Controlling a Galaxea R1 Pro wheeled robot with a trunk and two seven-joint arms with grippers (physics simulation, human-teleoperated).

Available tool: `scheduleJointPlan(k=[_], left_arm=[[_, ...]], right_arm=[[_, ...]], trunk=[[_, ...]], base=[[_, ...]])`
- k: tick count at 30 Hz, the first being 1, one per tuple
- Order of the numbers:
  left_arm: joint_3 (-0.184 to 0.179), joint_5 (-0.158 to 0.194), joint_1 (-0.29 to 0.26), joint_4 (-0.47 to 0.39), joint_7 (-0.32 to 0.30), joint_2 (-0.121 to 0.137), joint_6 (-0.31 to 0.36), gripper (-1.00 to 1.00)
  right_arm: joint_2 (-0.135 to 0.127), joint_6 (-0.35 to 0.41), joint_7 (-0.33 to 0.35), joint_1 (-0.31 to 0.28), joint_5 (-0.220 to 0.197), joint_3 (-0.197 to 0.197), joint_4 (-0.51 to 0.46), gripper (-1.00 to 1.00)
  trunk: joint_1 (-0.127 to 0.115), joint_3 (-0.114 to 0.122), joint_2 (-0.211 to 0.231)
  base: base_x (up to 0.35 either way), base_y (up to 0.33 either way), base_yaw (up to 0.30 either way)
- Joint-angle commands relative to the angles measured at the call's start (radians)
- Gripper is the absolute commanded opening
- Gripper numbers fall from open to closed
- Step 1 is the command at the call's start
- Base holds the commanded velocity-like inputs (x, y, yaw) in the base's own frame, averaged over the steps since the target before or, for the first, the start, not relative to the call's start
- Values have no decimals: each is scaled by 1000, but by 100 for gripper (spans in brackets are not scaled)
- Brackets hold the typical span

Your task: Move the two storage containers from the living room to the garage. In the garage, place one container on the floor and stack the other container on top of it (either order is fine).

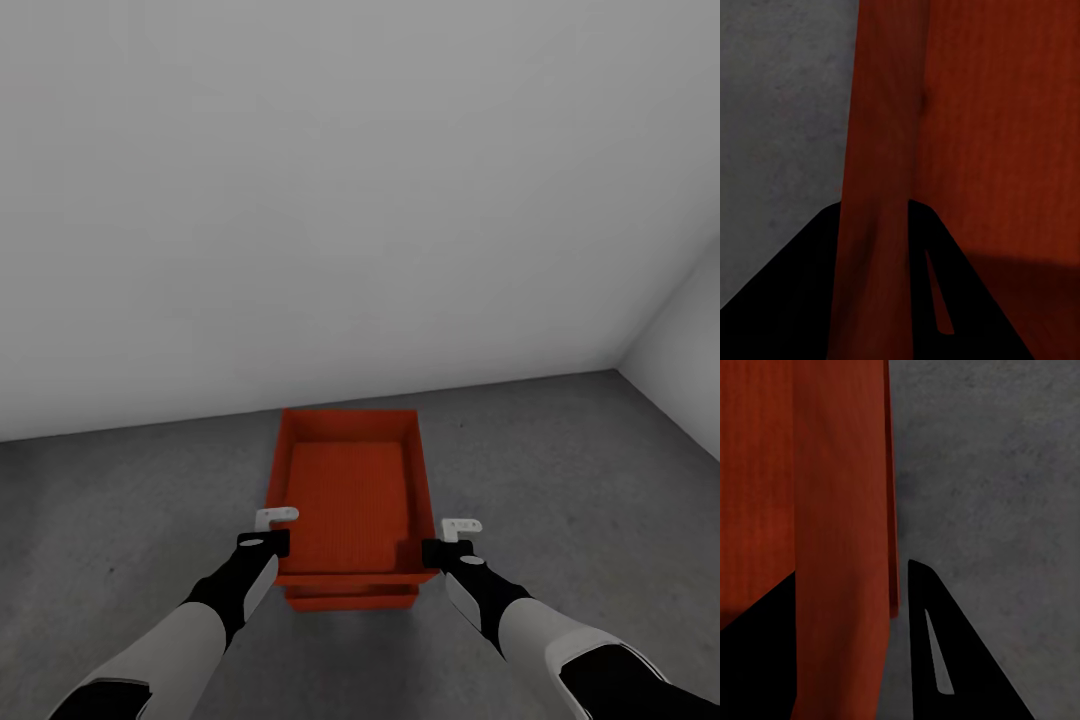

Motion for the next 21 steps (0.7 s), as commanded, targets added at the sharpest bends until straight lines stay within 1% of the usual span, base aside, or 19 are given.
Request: scheduleJointPlan(k=[1, 21], left_arm=[[46, -8, -1, -2, 32, 2, 9, -100], [46, -8, -1, -2, 32, 1, 9, -100]], right_arm=[[-15, -5, -45, -1, 2, -29, -2, -100], [-15, -5, -45, -1, 2, -29, -2, -100]], trunk=[[4, -4, -8], [81, -67, -148]], base=[[0, 0, 0], [0, 0, 0]])
